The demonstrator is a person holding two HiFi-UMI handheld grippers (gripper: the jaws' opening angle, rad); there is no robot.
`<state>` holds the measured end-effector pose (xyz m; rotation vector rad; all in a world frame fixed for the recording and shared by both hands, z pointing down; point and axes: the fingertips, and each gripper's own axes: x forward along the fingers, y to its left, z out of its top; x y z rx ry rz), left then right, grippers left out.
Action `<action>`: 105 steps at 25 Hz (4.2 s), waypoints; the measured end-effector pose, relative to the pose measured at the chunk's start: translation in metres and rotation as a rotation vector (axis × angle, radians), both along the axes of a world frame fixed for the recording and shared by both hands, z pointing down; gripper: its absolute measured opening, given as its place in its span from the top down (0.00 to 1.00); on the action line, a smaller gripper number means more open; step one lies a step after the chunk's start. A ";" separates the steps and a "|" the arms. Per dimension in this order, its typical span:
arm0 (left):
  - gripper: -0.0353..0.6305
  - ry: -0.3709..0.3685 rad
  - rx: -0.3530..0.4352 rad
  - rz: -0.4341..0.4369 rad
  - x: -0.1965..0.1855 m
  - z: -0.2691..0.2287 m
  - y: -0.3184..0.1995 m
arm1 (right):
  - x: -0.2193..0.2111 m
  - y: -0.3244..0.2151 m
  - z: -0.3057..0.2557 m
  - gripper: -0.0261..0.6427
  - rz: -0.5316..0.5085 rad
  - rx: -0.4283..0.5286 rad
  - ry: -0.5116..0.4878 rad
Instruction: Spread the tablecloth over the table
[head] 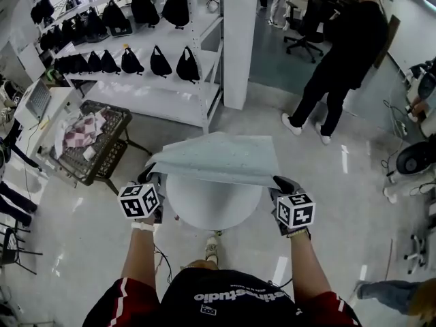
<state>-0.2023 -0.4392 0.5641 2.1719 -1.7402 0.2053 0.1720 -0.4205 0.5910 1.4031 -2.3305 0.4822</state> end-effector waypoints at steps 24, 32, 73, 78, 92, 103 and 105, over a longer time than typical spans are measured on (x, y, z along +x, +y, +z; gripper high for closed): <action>0.68 -0.031 -0.221 0.096 0.001 0.077 0.106 | 0.024 0.058 0.039 0.92 0.049 -0.183 -0.111; 0.59 -0.030 -0.268 0.076 -0.033 0.089 0.163 | 0.011 0.061 0.042 0.92 0.071 -0.192 -0.159; 0.67 0.074 -0.079 0.083 0.045 0.030 0.183 | 0.023 0.112 0.112 0.80 0.026 -0.301 0.011; 0.67 0.080 -0.071 0.112 0.063 0.030 0.176 | 0.035 0.138 0.125 0.78 -0.039 -0.378 0.062; 0.67 0.084 -0.023 0.188 0.117 0.003 0.163 | 0.101 0.154 0.077 0.78 0.107 -0.255 -0.035; 0.67 0.065 0.044 0.141 0.106 -0.028 0.183 | 0.089 0.136 0.005 0.78 0.112 -0.011 -0.079; 0.67 0.039 0.066 0.137 0.103 -0.038 0.188 | 0.084 0.134 -0.007 0.78 0.113 0.028 -0.083</action>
